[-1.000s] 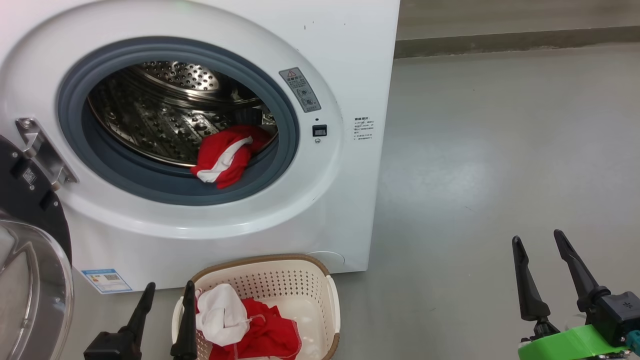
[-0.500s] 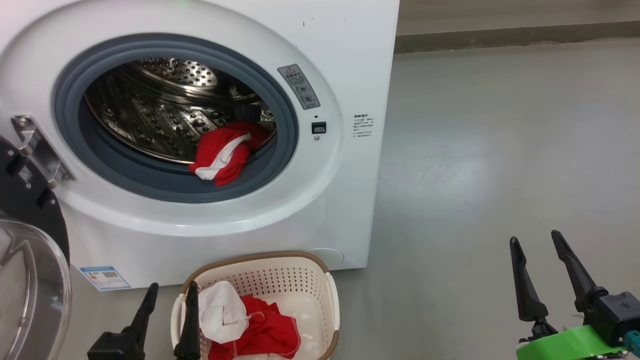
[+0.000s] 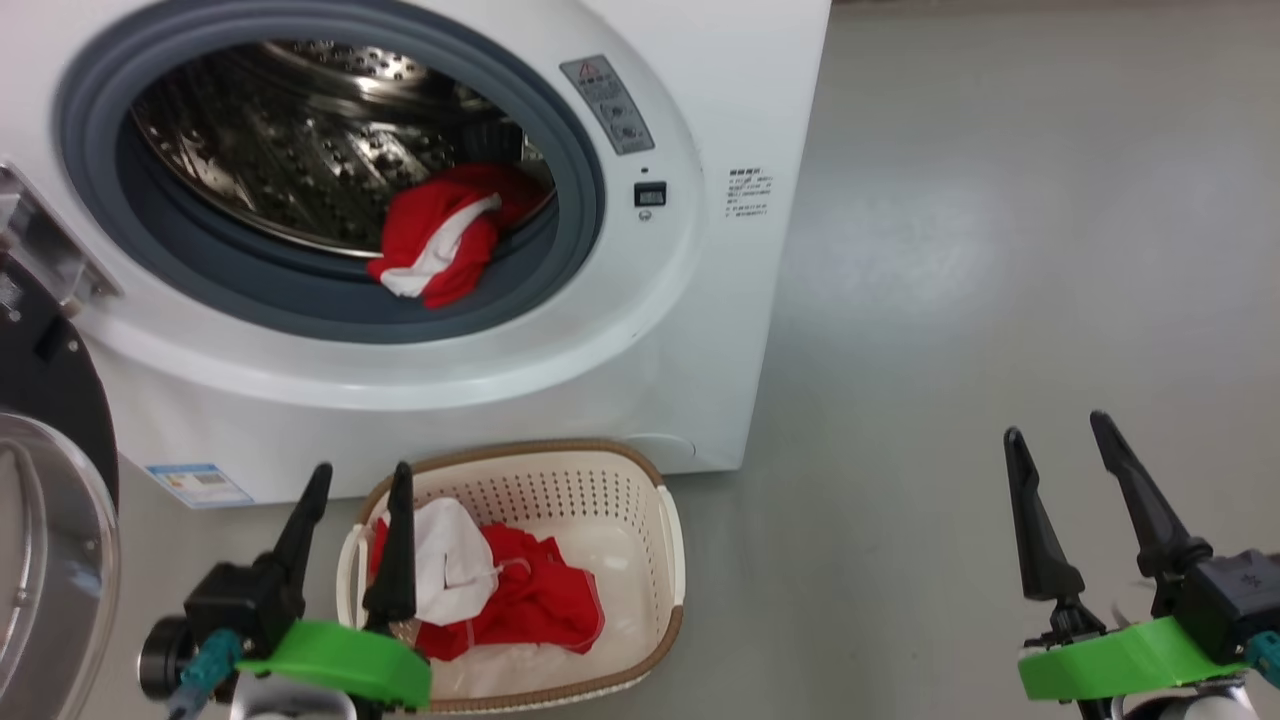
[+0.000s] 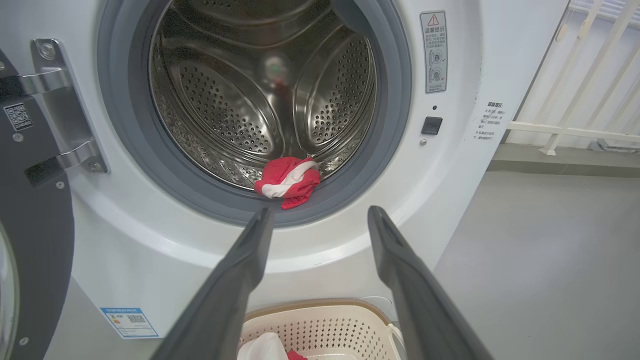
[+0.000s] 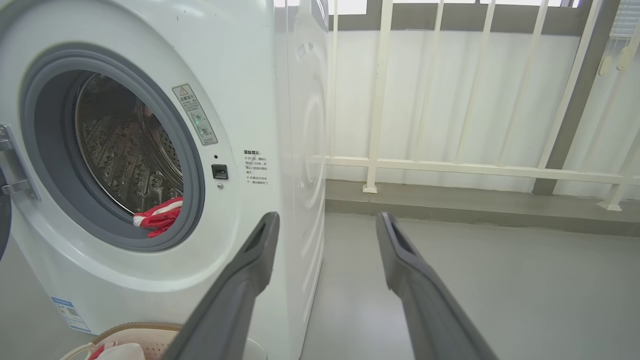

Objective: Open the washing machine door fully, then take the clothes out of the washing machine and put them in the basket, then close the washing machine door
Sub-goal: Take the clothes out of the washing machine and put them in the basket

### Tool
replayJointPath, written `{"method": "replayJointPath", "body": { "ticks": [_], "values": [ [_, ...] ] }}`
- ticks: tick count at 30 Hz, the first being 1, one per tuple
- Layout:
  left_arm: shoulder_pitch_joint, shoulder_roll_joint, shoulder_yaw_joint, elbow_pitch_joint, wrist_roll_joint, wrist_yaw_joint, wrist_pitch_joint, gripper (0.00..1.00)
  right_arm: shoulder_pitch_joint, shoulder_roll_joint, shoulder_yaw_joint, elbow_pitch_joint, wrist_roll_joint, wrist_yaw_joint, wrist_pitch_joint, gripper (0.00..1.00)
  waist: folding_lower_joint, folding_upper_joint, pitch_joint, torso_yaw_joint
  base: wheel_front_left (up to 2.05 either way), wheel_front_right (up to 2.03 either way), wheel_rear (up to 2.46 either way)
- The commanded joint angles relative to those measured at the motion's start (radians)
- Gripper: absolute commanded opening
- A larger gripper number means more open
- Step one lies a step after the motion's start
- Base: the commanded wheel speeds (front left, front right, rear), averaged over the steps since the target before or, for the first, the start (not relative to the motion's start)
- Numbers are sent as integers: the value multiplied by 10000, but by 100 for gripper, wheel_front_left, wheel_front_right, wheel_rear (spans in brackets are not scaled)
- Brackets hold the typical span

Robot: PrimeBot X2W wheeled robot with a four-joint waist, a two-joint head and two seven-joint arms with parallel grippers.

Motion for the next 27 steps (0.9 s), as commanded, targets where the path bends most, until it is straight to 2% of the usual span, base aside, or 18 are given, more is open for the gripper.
{"method": "replayJointPath", "body": {
  "ticks": [1,27],
  "values": [
    [-507,156,290,-119,-31,-80,-97,100,-431,-129,279,-318,-84,63,-63,100,0,0,577,56,0,0,0],
    [-7235,621,1282,3132,-163,-388,-307,100,-2500,-129,377,-1028,314,63,-63,100,0,0,4601,-653,0,0,0]
  ]
}}
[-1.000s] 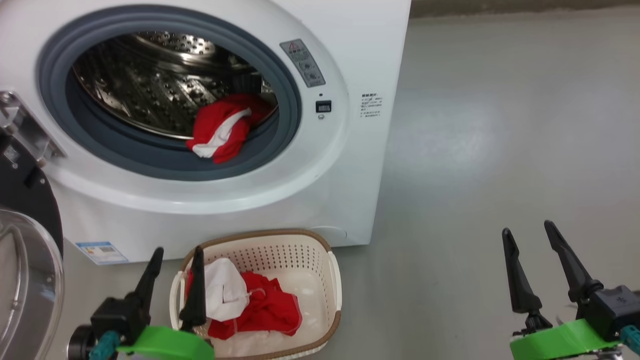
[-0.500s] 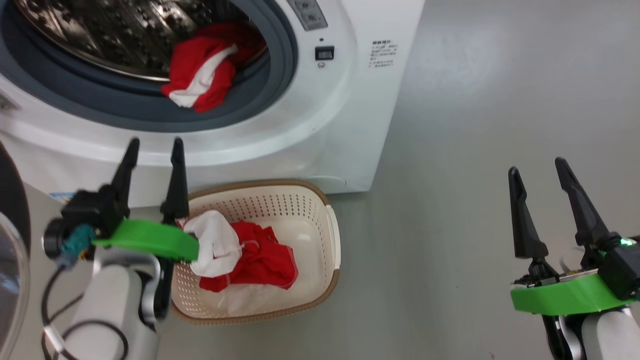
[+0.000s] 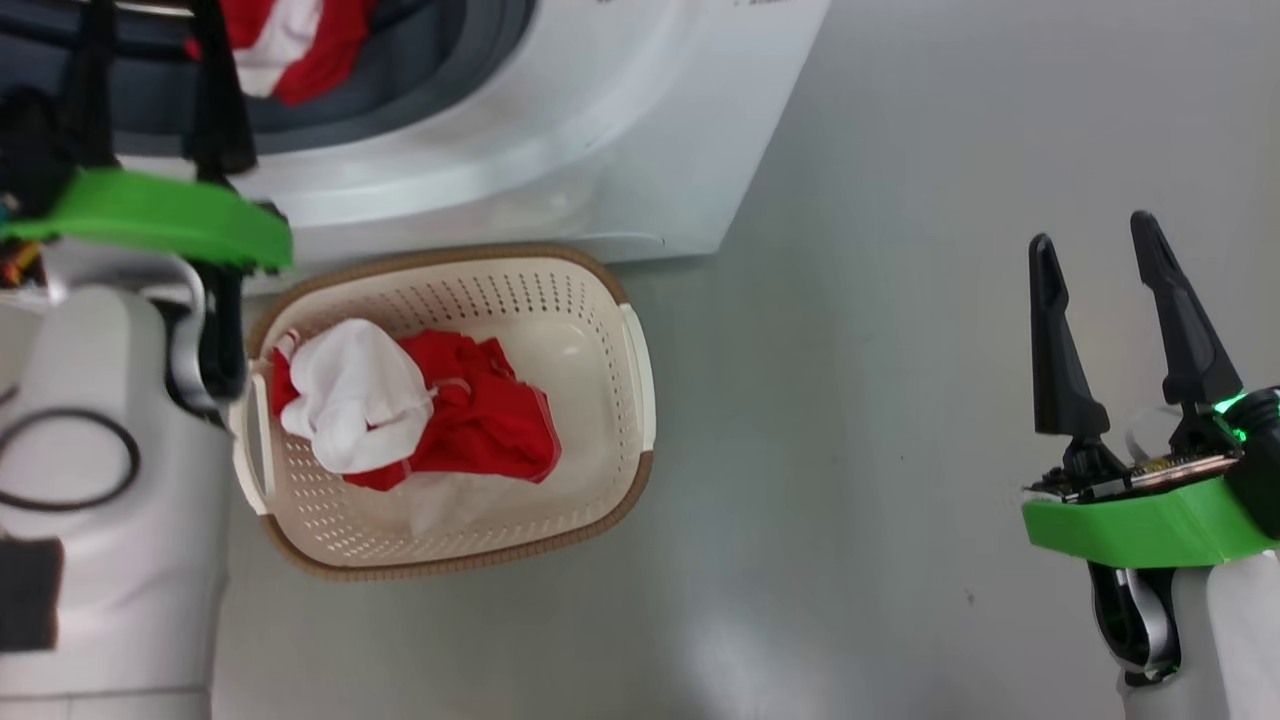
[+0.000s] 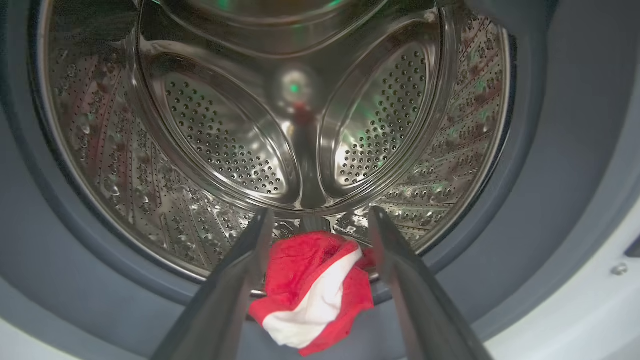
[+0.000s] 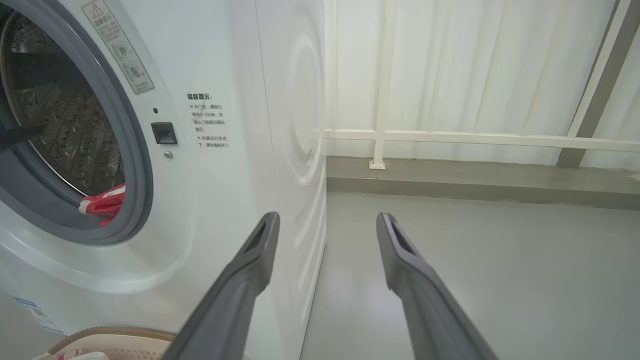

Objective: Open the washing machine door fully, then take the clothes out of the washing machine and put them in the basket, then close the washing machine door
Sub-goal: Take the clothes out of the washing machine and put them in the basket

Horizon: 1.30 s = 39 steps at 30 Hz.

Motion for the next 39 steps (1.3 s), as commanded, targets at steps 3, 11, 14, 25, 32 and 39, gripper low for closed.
{"method": "replayJointPath", "body": {
  "ticks": [3,11,14,25,32,39],
  "values": [
    [-846,423,341,409,59,-160,-76,100,-322,-77,241,-294,24,63,-63,100,0,-1,1042,-326,0,0,0],
    [-2840,551,137,3031,-246,-633,605,100,-468,-77,456,-99,60,63,-63,100,0,-1,1193,-431,0,0,0],
    [-3336,678,3,4156,-347,-759,1484,100,-379,-77,566,37,74,63,-63,100,0,-1,1030,-467,0,0,0],
    [-4029,1127,-504,6344,-122,-518,3134,100,-15,-77,1044,329,127,63,-63,100,0,-1,545,-797,0,0,0],
    [-4065,1153,-470,6576,-310,-567,3039,100,-35,-77,1103,272,230,63,-63,100,0,-1,765,-1025,0,0,0],
    [-4116,1247,-630,6690,-268,-492,2947,100,-72,-77,1133,256,291,63,-63,100,0,-1,935,-1097,0,0,0]
  ]
}}
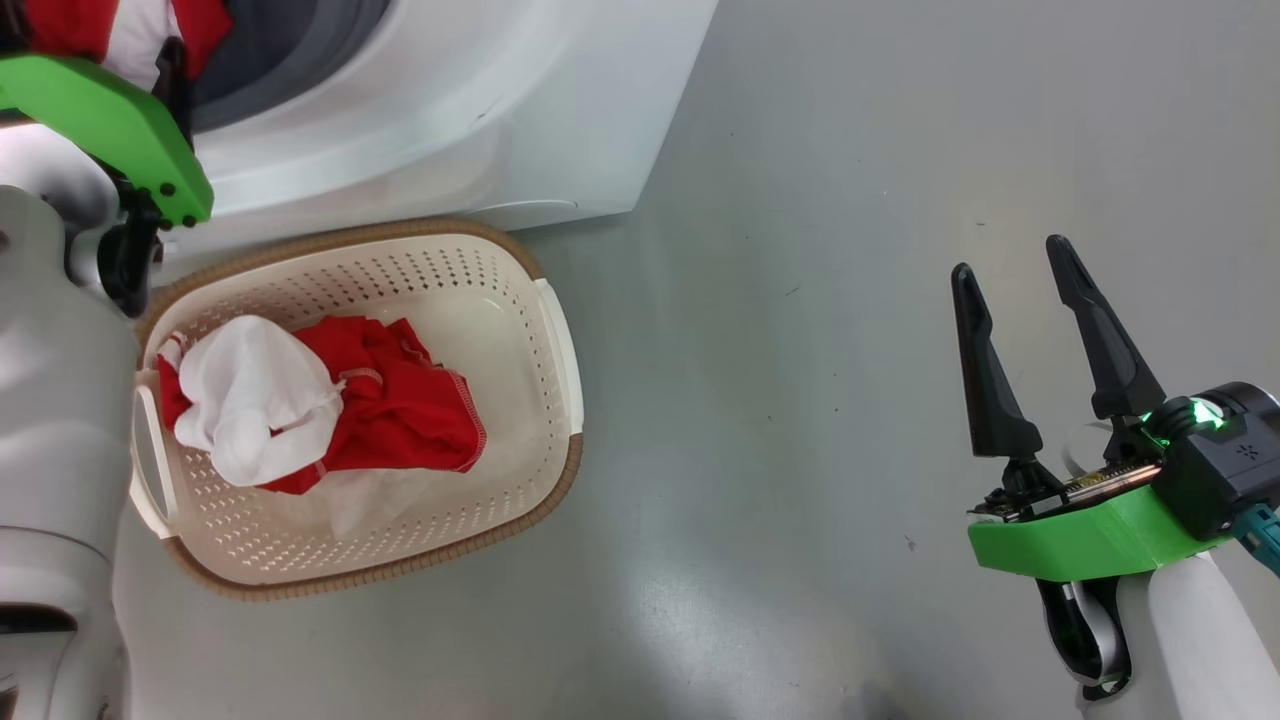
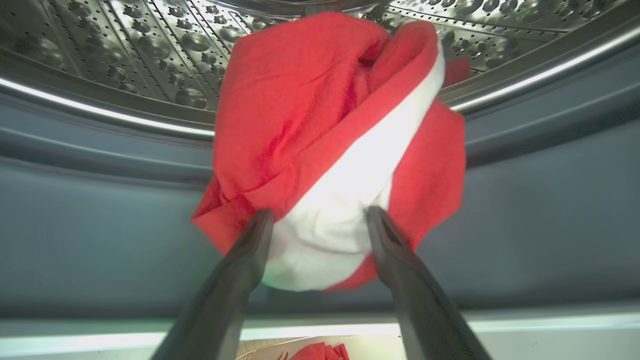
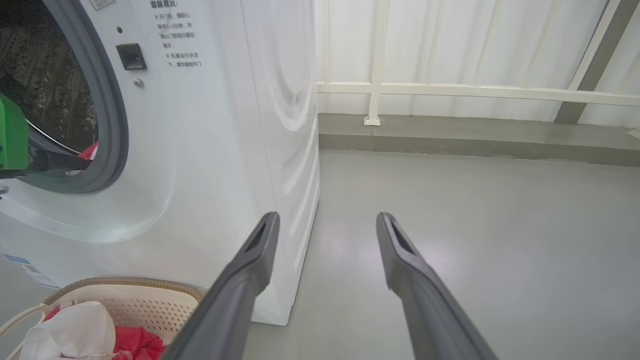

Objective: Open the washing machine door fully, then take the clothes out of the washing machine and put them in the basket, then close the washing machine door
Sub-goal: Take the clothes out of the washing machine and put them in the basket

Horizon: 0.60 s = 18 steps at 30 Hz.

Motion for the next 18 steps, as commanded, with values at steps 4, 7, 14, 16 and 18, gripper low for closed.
{"method": "replayJointPath", "body": {
  "ticks": [4,7,14,16,18],
  "values": [
    [-83,537,-31,-105,23,178,-256,97,101,-54,308,-232,160,63,-63,100,0,0,28,-7,0,0,0],
    [-41,544,-62,-78,-10,163,-333,0,64,-54,347,-219,177,63,-63,100,0,0,61,-20,0,0,0],
    [-37,503,-153,-92,-124,-42,-861,0,12,-54,327,-181,189,63,-63,100,0,0,113,2,0,0,0],
    [-57,484,-170,-148,-135,-55,-1265,0,-3,-54,307,-177,205,63,-63,100,0,0,114,35,0,0,0],
    [-59,457,-119,-219,-226,-99,-1716,0,-15,-54,278,-173,230,63,-63,100,0,0,113,83,0,0,0]
  ]
}}
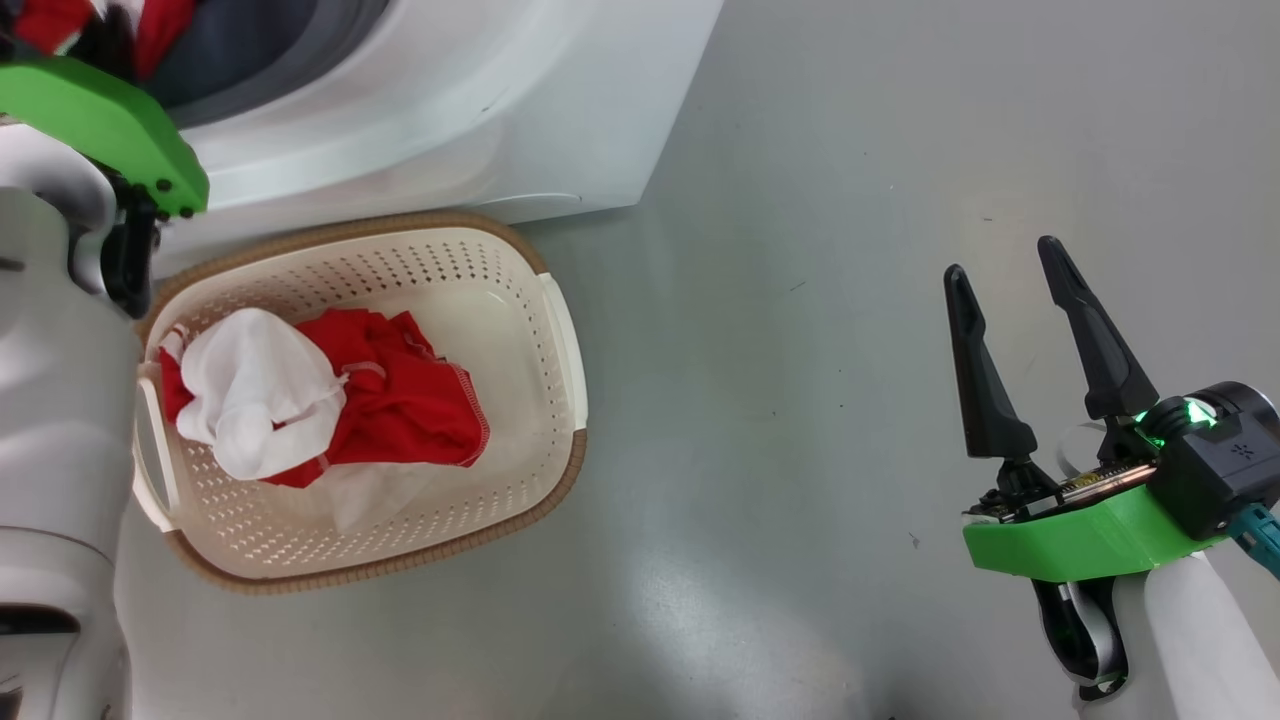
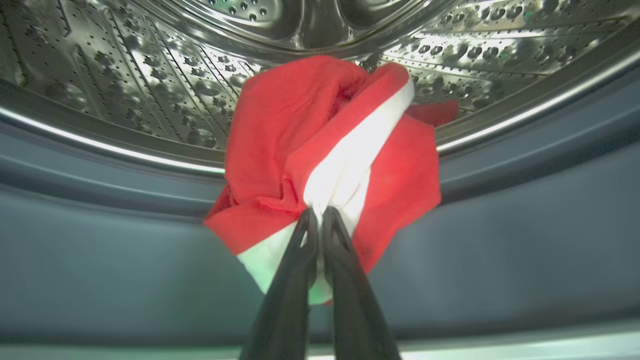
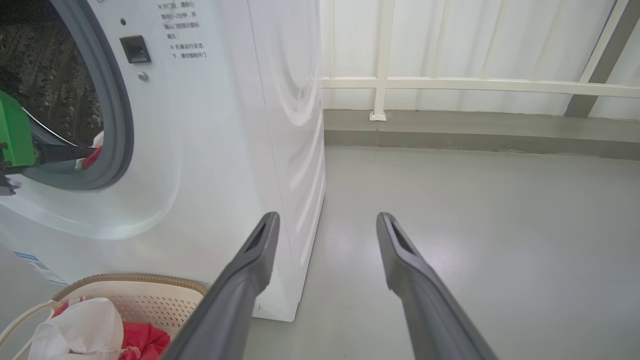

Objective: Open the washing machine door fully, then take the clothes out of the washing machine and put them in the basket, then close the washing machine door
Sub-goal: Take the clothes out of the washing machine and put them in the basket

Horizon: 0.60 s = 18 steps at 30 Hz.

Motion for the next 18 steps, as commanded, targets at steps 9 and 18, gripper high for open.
{"method": "replayJointPath", "body": {
  "ticks": [9,18],
  "values": [
    [371,317,316,-1002,-372,-207,-1365,0,-54,-54,-27,-171,213,63,-63,100,0,-1,-169,457,0,0,0],
    [2082,219,877,-4288,-181,-327,-1398,0,-112,-54,-22,-82,266,63,-63,100,0,-1,-581,642,0,0,0]
  ]
}}
